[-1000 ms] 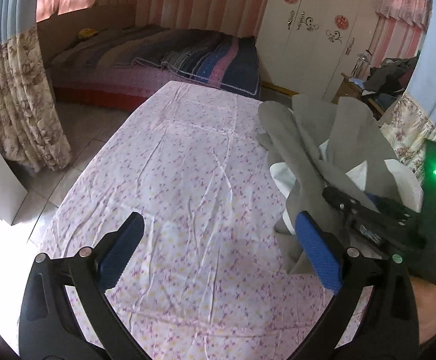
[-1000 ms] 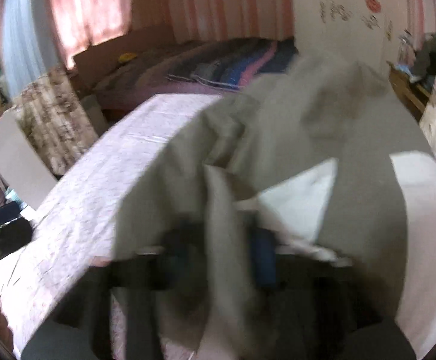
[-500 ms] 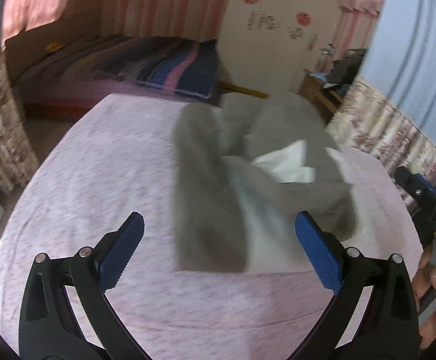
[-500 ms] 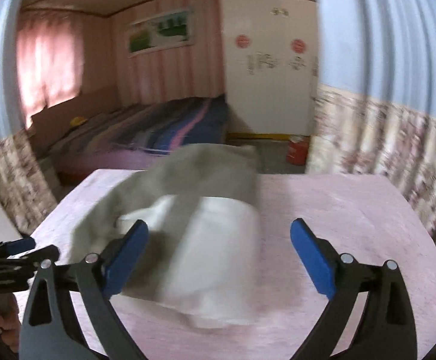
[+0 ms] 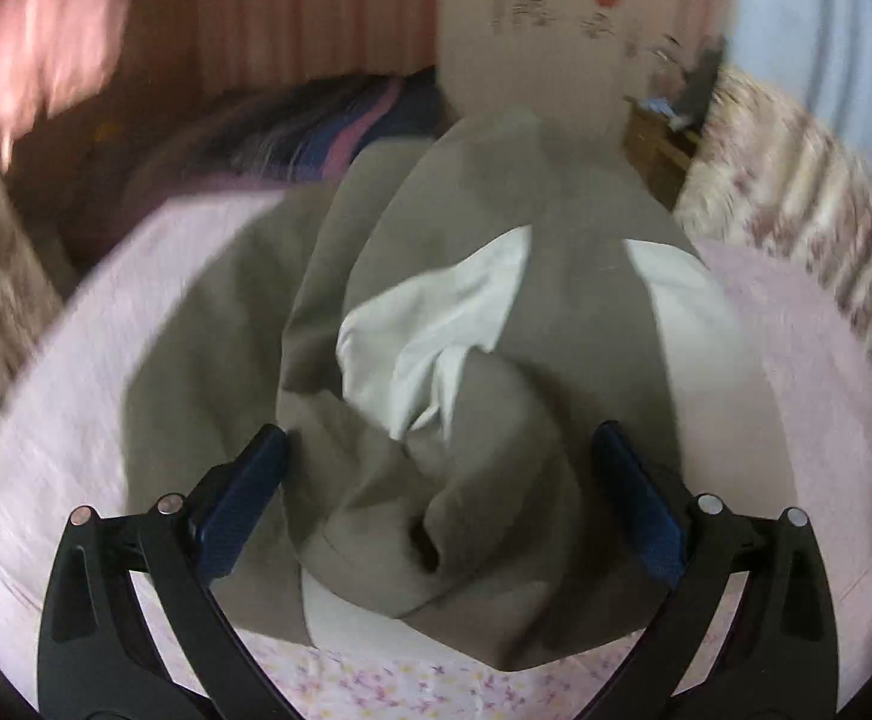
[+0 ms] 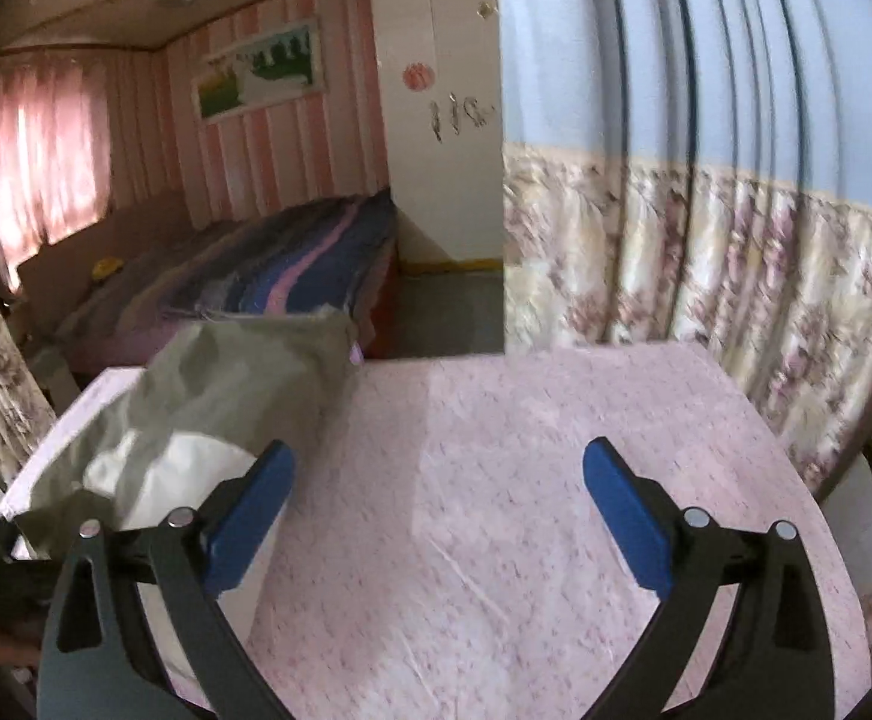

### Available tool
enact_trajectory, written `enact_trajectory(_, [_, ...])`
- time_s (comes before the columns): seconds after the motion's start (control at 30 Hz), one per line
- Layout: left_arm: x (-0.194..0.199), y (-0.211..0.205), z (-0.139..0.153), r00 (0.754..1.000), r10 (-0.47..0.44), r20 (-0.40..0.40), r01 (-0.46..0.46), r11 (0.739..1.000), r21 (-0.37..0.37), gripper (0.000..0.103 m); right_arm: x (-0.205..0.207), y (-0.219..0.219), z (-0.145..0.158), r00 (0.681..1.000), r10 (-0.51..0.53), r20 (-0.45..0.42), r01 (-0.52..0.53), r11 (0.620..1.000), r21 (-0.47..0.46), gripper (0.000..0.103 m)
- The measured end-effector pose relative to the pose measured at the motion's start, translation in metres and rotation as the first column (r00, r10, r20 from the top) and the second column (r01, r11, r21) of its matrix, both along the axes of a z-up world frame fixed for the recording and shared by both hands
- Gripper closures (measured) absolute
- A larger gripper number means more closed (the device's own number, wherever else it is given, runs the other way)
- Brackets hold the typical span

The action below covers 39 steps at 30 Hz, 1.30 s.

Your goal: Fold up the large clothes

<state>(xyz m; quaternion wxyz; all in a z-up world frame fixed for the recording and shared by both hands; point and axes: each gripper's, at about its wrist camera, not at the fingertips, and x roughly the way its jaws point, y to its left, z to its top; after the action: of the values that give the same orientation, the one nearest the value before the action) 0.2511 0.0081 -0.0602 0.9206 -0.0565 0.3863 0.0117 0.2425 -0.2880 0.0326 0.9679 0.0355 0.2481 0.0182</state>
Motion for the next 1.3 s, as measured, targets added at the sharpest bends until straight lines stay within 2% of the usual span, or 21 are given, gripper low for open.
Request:
enact_trajectory(0.1, [-0.007,0.014,-0.009,0.999,0.053,-0.006,-0.054,0.993,-0.107,0.003,0.004,0.013,0.001,0.999,0.046,0.025,-0.046,0.999,0.014,0.006])
enact_trajectory(0.17, [-0.016,0.014,-0.011,0.997,0.068,0.021,-0.066,0.992,-0.105,0.01,0.004,0.02,-0.001,0.997,0.072,0.024,-0.073,0.997,0.03,0.006])
enact_trajectory(0.23, [-0.023,0.008,-0.011,0.998,0.042,0.053,-0.037,0.996,-0.087,0.027,0.006,0.032,-0.006,0.993,0.117,0.012,-0.118,0.992,0.037,0.006])
enact_trajectory(0.27, [-0.026,0.003,-0.009,0.998,0.032,0.061,-0.027,0.996,-0.08,0.03,0.004,0.039,-0.008,0.99,0.138,0.007,-0.139,0.99,0.034,0.006])
enact_trajectory(0.4, [-0.029,-0.001,-0.007,0.999,0.023,0.043,-0.019,0.994,-0.106,0.051,0.004,0.064,-0.012,0.977,0.213,0.006,-0.213,0.976,0.034,0.006])
enact_trajectory(0.43, [-0.027,-0.001,-0.006,0.999,0.017,0.041,-0.013,0.995,-0.1,0.064,0.004,0.066,-0.011,0.975,0.224,0.007,-0.224,0.973,0.053,0.006])
enact_trajectory(0.47, [-0.032,-0.005,-0.003,0.998,-0.005,0.059,0.009,0.998,-0.065,0.073,0.004,0.067,-0.01,0.971,0.238,0.005,-0.238,0.969,0.074,0.006])
enact_trajectory(0.53, [-0.036,-0.013,0.0,0.996,-0.051,0.069,0.047,0.997,0.055,0.087,0.002,0.07,-0.008,0.968,0.253,0.003,-0.252,0.964,0.085,0.006])
enact_trajectory(0.57, [-0.037,-0.013,0.002,0.996,-0.058,0.064,0.053,0.996,0.078,0.088,0.0,0.069,-0.005,0.968,0.253,0.01,-0.252,0.964,0.085,0.006])
enact_trajectory(0.67, [-0.039,-0.002,0.015,0.995,-0.05,0.084,0.044,0.996,0.072,0.091,-0.002,0.063,0.0,0.968,0.25,0.019,-0.251,0.964,0.086,0.006])
enact_trajectory(0.73, [-0.044,0.01,0.024,0.994,-0.048,0.101,0.041,0.996,0.076,0.092,-0.005,0.055,0.002,0.967,0.254,0.016,-0.254,0.956,0.144,0.006])
enact_trajectory(0.8, [-0.053,0.03,0.034,0.992,-0.049,0.119,0.039,0.996,0.086,0.092,-0.01,0.051,0.005,0.966,0.257,0.026,-0.257,0.95,0.176,0.006])
enact_trajectory(0.87, [-0.056,0.062,0.04,0.992,0.008,0.124,-0.016,0.998,0.06,0.093,-0.017,0.051,0.004,0.965,0.261,0.034,-0.263,0.947,0.184,0.006])
enact_trajectory(0.9, [-0.056,0.076,0.04,0.992,0.029,0.122,-0.037,0.998,0.059,0.093,-0.022,0.052,0.0,0.962,0.273,0.026,-0.273,0.944,0.187,0.006])
enact_trajectory(0.97, [-0.058,0.093,0.037,0.994,0.015,0.107,-0.03,0.99,0.138,0.094,-0.031,0.05,-0.007,0.966,0.258,0.009,-0.254,0.943,0.217,0.006])
enact_trajectory(1.07, [-0.06,0.109,0.021,0.997,-0.03,0.067,0.019,0.988,0.155,0.094,-0.037,0.051,-0.021,0.968,0.248,-0.048,-0.231,0.946,0.225,0.006])
enact_trajectory(1.2, [-0.061,0.115,0.006,0.996,-0.015,0.09,0.006,0.996,0.094,0.092,-0.038,0.059,-0.031,0.965,0.243,-0.101,-0.224,0.959,0.171,0.006])
enact_trajectory(1.27, [-0.056,0.117,-0.004,0.996,0.005,0.089,-0.007,1.0,0.026,0.088,-0.036,0.066,-0.033,0.961,0.25,-0.119,-0.23,0.96,0.158,0.006])
enact_trajectory(1.3, [-0.053,0.12,-0.007,0.996,0.009,0.089,-0.009,1.0,0.005,0.08,-0.035,0.068,-0.032,0.964,0.238,-0.115,-0.222,0.965,0.139,0.006])
